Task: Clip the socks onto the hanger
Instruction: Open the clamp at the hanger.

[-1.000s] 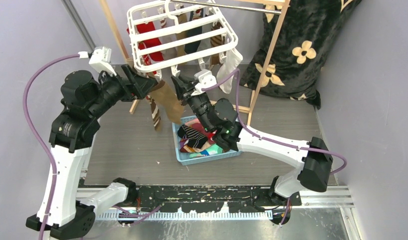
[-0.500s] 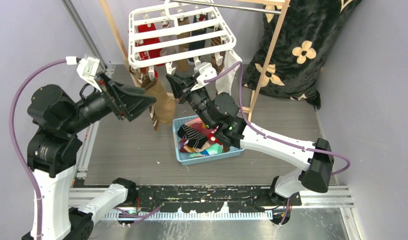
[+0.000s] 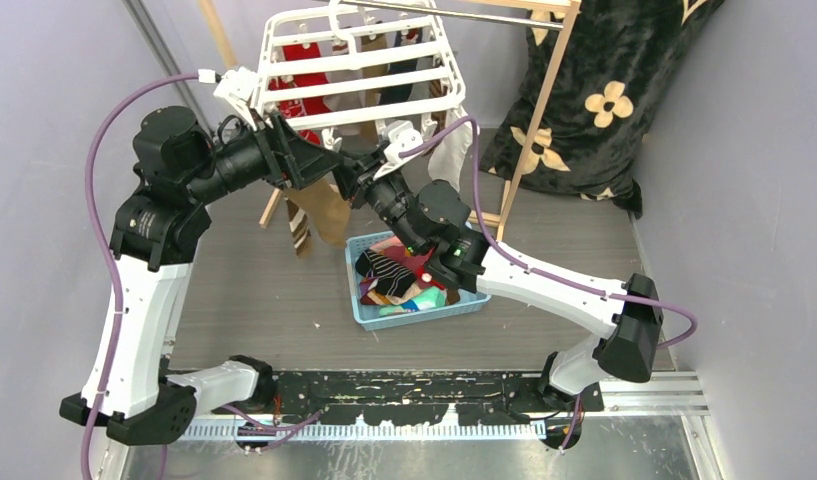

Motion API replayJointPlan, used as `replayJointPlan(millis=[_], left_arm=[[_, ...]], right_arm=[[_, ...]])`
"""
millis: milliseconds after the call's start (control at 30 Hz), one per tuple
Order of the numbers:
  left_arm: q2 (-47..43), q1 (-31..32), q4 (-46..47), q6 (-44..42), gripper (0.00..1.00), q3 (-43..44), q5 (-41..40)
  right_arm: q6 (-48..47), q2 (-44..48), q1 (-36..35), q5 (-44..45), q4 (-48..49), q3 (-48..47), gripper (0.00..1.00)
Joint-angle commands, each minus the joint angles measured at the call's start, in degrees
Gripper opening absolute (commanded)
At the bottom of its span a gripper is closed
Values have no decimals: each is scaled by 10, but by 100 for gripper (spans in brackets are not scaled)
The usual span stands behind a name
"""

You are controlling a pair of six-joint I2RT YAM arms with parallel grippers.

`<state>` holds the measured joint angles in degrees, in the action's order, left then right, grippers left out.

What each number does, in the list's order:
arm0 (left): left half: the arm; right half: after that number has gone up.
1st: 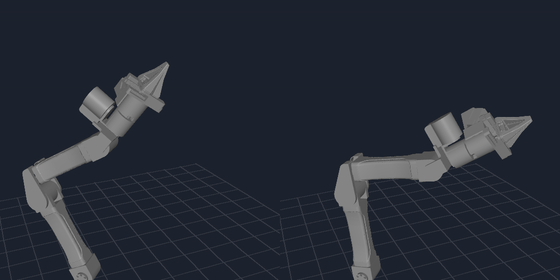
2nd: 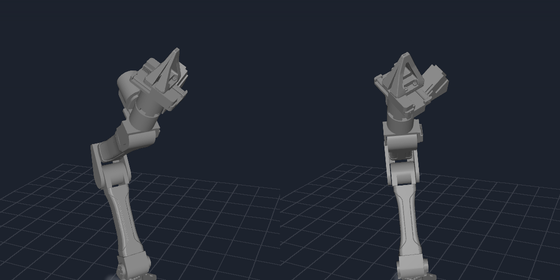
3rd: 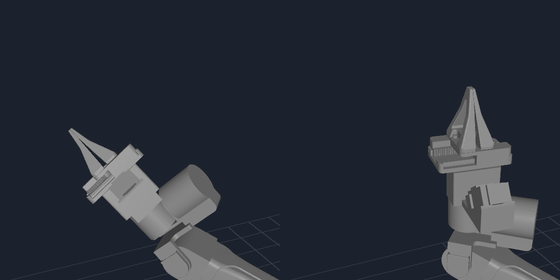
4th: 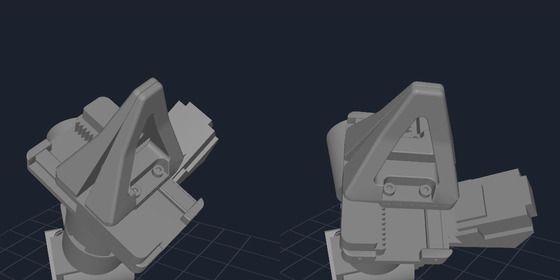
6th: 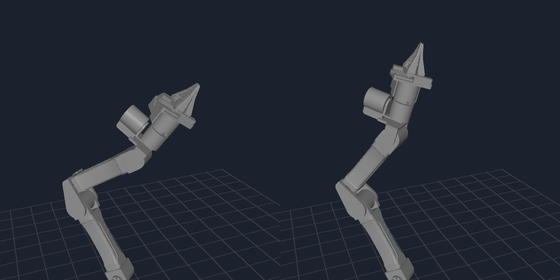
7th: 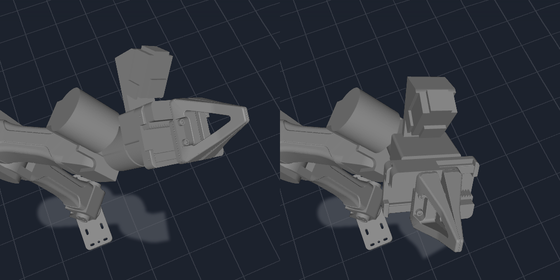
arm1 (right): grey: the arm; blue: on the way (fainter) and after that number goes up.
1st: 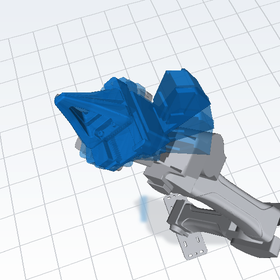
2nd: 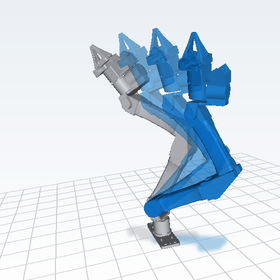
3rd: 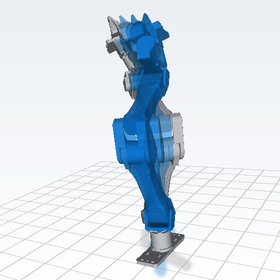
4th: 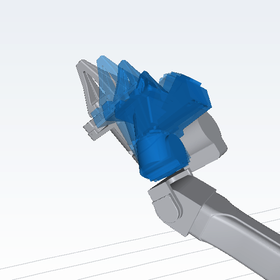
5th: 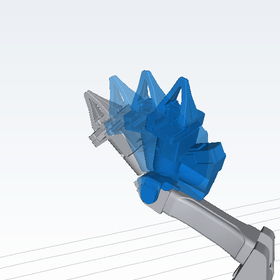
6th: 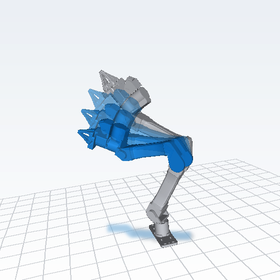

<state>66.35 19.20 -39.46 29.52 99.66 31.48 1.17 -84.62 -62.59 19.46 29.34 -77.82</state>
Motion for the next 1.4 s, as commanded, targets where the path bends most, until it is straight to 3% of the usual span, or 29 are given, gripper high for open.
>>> replayJointPlan(millis=[0, 667, 1067, 1367], left_arm=[[-9, 8, 51, -20, 64, 30, -40], [-27, 8, 82, -70, 60, -36, -85], [-17, 8, 120, -68, 48, -41, -134], [-16, 8, 119, -65, 53, -53, -115]], right_arm=[[13, -4, -9, -20, 3, -30, 11], [34, -1, -9, -57, -38, -45, 11], [44, -3, -10, -69, -59, -53, 14], [49, -5, -9, -84, -78, -65, 15]])
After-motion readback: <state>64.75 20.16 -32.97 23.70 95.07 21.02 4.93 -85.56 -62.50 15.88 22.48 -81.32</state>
